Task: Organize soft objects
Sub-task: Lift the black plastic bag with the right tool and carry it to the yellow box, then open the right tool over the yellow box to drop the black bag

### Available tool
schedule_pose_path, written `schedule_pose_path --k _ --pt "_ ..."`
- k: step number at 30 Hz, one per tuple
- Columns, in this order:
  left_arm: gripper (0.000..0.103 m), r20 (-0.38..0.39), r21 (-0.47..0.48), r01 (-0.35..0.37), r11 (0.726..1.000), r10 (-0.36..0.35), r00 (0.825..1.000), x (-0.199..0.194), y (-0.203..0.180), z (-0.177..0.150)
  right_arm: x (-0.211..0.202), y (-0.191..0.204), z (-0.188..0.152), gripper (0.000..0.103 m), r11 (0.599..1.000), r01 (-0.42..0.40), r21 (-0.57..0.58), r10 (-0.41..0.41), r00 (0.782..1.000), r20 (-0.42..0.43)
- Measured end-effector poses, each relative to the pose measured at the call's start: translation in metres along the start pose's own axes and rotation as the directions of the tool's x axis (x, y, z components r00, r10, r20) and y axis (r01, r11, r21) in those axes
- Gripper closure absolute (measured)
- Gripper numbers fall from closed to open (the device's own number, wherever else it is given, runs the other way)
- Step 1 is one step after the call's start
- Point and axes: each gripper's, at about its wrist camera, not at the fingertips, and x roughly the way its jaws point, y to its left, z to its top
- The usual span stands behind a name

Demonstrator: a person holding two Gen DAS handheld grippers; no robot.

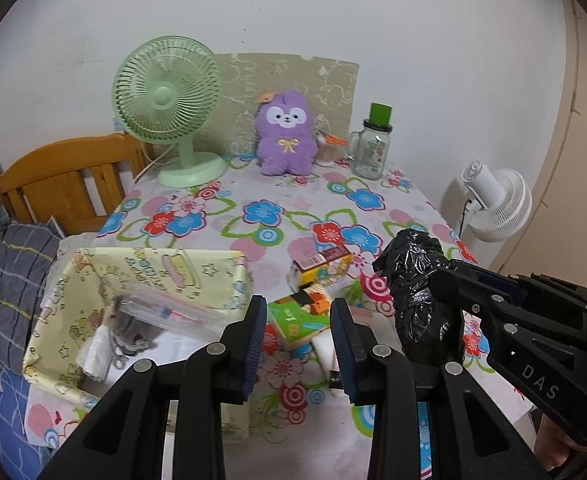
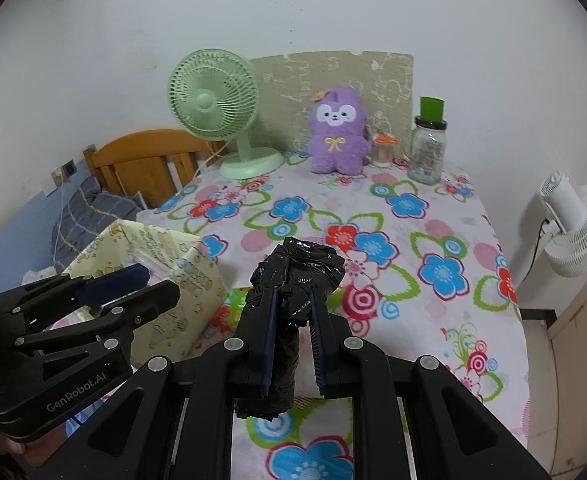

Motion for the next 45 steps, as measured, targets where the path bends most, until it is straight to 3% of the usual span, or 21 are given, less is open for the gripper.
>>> schedule_pose_path --k 33,45 --pt "0.07 0.028 -0.172 -0.126 0.977 0.132 0.991 -0.028 0.115 -0.007 0.052 0.123 0.039 0.085 0.972 -0.15 -0.182 0.143 0.988 -0.055" --pt "0.068 0.025 -0.214 -0.15 0.965 0.158 0.987 -0.03 0.139 -0.011 0.07 0.149 0.042 0.085 0.959 -0.191 -0.211 0.175 0.98 -0.092"
